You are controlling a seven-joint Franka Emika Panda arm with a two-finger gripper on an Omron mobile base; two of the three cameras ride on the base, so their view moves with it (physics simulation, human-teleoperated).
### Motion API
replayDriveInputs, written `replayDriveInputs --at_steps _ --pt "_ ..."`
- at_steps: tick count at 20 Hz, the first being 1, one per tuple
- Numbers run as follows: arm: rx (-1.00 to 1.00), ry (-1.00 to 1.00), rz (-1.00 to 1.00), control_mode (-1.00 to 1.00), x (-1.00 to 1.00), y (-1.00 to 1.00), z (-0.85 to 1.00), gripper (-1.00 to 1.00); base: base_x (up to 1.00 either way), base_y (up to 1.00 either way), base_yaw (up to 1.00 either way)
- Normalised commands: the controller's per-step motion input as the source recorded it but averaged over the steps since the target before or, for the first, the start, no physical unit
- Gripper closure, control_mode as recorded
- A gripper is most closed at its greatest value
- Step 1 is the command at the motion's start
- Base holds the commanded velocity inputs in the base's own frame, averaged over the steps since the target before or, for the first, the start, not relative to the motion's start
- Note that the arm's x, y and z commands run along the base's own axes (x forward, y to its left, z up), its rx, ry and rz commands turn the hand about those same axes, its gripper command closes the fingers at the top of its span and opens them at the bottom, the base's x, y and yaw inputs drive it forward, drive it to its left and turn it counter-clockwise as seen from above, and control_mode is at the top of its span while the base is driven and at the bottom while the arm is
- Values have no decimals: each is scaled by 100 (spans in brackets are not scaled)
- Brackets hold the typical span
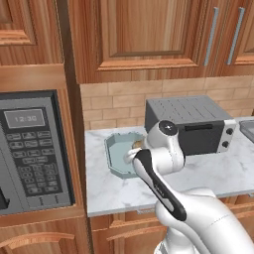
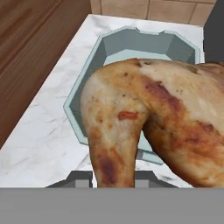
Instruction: Place one bell pepper and one chicken drumstick in each tupperware on the nearby counter, to pack two identical lunches.
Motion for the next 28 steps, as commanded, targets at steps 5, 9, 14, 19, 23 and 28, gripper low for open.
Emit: replayDriveInputs --at_steps 5,9,14,19,23,28 --pt "0 5 -4 -100 24 0 -20 100 0 0 0" --pt "0 4 -7 -100 29 0 -10 100 0 0 0" --pt "0 5 -9 -100 31 -1 -7 100 0 0 0" --pt "0 10 -10 -100 15 -12 -8 100 0 0 0" --pt "0 13 -11 -100 10 -15 -11 100 0 0 0" --pt "0 10 -9 -100 22 -5 -23 100 0 0 0"
